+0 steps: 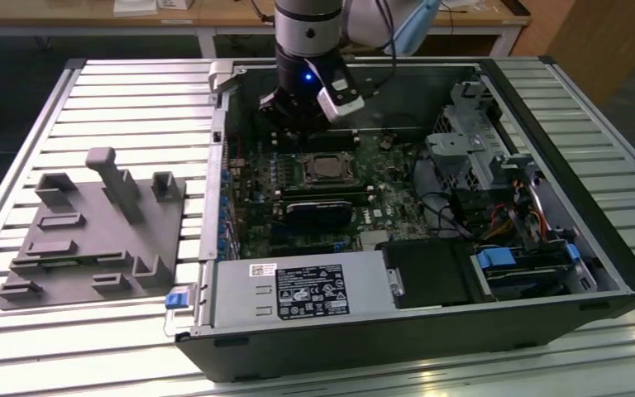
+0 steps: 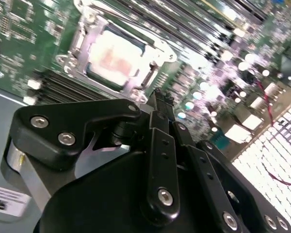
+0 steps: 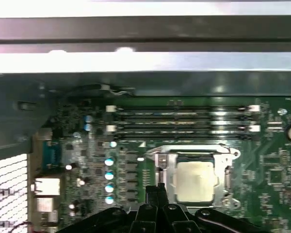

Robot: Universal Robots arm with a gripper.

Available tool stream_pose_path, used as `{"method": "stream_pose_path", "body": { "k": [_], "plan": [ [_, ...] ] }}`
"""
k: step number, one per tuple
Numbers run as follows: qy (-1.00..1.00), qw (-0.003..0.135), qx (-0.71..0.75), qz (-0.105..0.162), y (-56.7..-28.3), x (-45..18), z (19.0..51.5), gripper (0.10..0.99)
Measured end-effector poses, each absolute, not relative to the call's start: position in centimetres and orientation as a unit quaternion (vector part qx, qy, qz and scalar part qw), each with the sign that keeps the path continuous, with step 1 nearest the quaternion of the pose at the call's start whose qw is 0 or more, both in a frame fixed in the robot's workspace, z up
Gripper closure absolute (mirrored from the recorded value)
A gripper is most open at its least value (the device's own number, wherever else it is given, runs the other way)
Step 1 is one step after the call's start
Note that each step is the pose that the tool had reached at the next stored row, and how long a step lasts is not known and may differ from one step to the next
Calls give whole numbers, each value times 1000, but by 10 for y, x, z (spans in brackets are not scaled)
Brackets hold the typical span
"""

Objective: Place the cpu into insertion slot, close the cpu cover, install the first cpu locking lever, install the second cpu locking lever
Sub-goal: 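Install the first cpu locking lever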

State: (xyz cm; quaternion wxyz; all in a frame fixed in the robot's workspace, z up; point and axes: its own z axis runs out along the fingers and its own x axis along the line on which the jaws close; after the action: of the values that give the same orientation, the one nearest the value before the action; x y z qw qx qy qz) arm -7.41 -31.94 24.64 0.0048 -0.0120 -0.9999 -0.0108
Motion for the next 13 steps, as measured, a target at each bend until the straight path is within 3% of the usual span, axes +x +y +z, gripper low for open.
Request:
{"method": "stream_pose_path", "body": {
  "k": [6,13],
  "plan": [
    [-1000,5,-12,-15,-320,-90,246,980],
    [-999,5,-12,-53,-320,-94,246,980]
  ]
}}
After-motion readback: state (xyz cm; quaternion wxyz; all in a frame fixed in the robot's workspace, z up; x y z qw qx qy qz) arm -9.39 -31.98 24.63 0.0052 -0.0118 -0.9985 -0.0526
